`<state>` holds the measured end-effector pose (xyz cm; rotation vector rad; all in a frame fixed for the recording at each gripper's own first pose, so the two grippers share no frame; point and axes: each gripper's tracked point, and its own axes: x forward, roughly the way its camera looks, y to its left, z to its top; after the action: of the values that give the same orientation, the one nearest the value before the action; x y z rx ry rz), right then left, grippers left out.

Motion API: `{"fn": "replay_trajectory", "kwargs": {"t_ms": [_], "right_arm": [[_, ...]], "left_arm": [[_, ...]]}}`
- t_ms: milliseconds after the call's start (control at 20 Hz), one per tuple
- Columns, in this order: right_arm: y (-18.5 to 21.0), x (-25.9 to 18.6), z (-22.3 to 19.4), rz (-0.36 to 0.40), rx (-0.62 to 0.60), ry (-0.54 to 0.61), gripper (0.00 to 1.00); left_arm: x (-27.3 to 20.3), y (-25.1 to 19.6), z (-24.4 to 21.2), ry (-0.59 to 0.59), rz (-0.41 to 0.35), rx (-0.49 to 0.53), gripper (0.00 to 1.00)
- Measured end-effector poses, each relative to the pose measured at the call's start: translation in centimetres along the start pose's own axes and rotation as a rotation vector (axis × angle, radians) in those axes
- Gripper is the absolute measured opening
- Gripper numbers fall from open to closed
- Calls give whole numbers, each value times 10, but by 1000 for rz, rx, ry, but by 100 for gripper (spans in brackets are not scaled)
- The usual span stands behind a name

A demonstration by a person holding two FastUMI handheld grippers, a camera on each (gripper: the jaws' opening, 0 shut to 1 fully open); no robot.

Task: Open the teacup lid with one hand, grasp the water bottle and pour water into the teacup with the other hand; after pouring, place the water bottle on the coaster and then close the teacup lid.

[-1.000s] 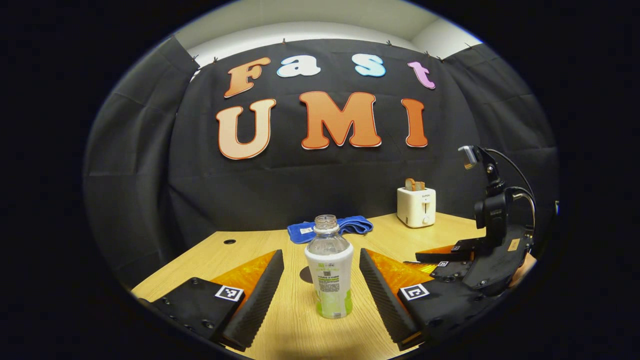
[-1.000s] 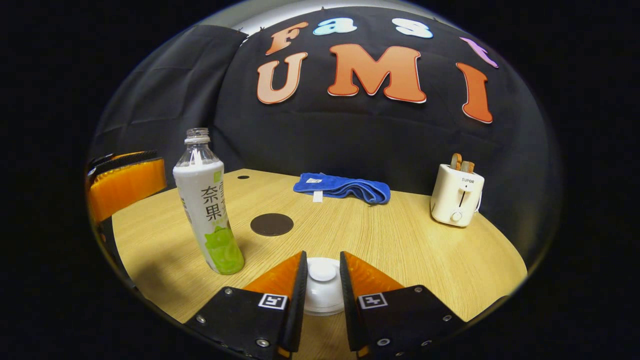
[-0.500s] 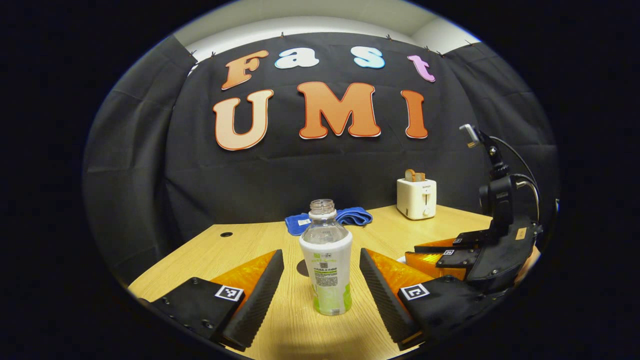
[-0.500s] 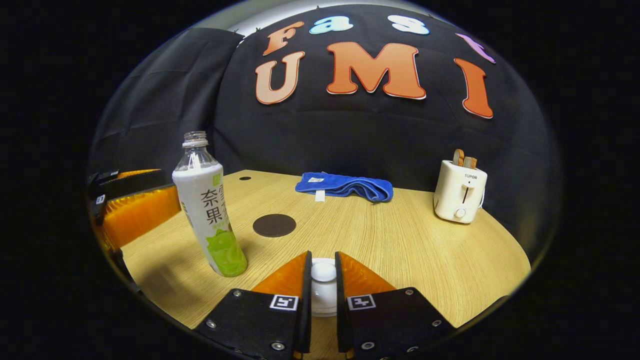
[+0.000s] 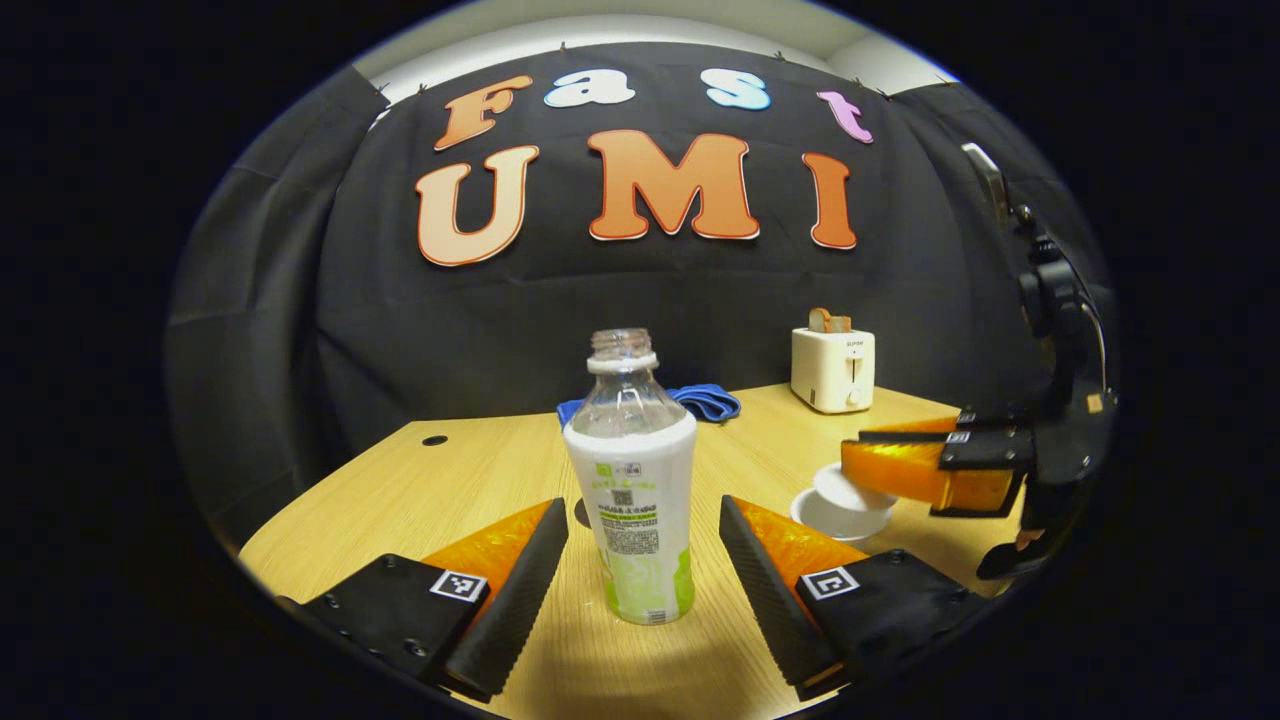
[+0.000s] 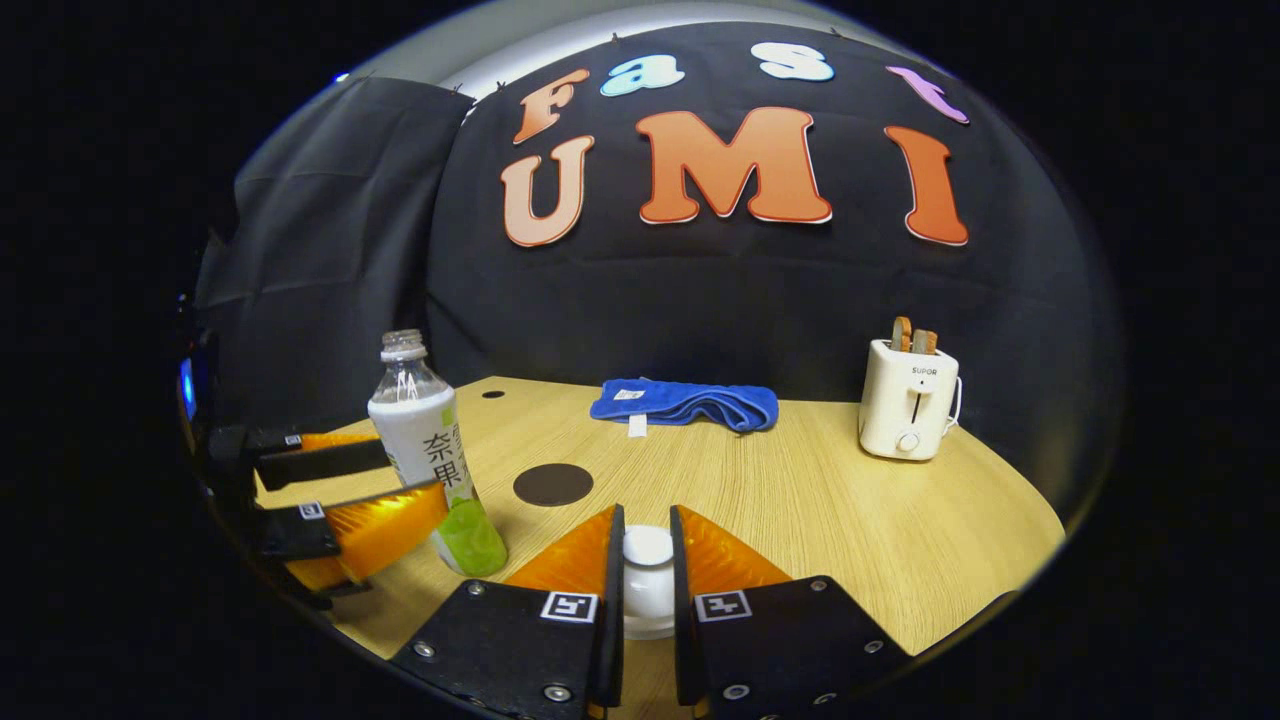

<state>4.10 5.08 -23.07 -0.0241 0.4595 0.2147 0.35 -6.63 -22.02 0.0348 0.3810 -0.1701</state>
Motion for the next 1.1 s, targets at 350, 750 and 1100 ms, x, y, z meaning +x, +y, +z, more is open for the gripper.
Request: {"fn": "replay_trajectory", "kwargs": {"t_ms": [350, 750, 1100], "right_arm": [[-11, -9, 11, -14, 25, -30, 21], [-22, -13, 14, -24, 44, -43, 21], [-21, -16, 14, -21, 35, -48, 21]], "left_arm": [[16, -3, -19, 15, -52, -69, 90], [19, 9, -21, -25, -43, -100, 81], [19, 16, -21, -25, -14, -82, 67]]}}
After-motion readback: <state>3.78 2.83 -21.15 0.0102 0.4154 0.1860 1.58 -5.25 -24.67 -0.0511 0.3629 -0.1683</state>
